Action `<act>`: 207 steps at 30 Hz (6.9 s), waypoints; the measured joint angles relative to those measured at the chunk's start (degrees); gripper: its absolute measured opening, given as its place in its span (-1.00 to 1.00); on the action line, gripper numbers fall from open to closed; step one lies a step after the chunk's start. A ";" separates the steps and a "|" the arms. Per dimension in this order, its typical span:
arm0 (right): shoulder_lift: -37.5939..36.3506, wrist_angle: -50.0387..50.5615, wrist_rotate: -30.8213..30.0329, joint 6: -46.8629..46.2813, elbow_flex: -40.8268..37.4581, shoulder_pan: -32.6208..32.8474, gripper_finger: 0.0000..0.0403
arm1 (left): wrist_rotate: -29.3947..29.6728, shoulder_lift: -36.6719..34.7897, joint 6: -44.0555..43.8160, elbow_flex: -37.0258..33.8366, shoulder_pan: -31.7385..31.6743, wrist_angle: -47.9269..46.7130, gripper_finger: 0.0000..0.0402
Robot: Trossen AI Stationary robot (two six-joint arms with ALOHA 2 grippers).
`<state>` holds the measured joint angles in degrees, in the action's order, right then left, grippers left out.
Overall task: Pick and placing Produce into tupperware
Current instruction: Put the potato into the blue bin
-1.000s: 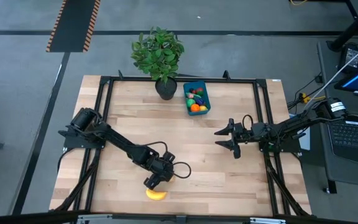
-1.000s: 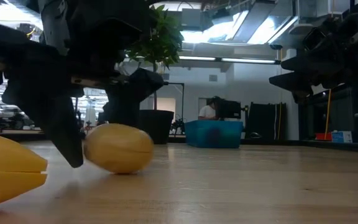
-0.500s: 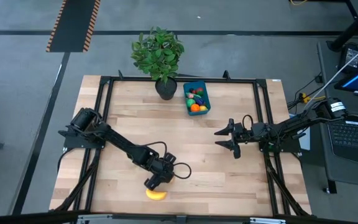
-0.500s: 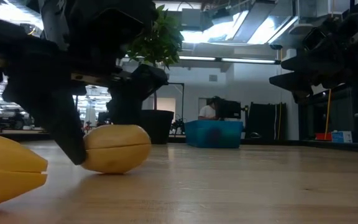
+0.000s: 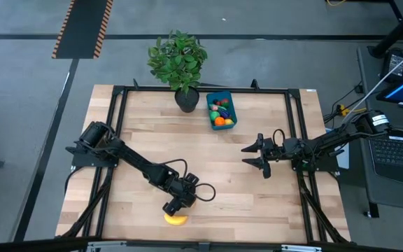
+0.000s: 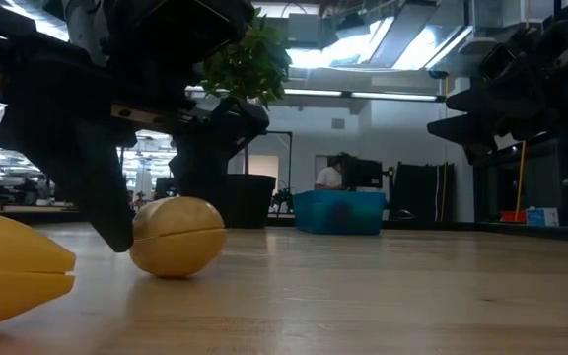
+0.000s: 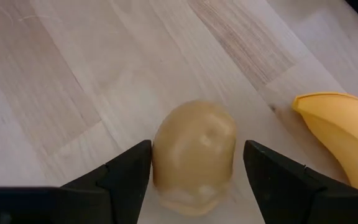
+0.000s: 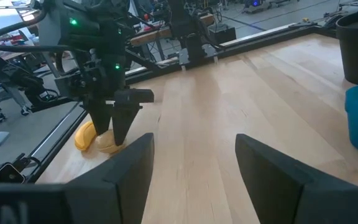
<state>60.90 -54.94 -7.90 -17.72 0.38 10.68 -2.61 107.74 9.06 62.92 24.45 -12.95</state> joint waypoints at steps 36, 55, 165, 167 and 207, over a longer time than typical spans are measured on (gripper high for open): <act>-0.02 0.67 -0.02 -0.04 0.00 0.00 0.13 | 0.02 1.70 -2.46 -0.04 -0.07 1.24 -0.16; -0.02 0.76 0.00 -0.04 0.00 0.02 0.13 | 2.45 0.83 -7.21 0.02 -2.06 0.98 -0.17; 31.80 66.05 -5.14 53.90 63.54 7.10 0.13 | -27.52 -11.28 -17.98 -18.71 -26.20 44.34 -0.17; 32.45 64.57 -5.30 54.18 63.54 6.98 0.13 | -28.01 -11.28 -17.96 -18.71 -26.12 44.48 -0.17; 33.27 60.16 0.29 54.01 63.43 4.85 0.13 | -31.82 -11.39 -17.50 -18.71 -26.05 47.45 -0.17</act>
<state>94.17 5.22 -7.61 36.29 63.81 15.53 -34.44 96.36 -8.44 44.21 -1.61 34.50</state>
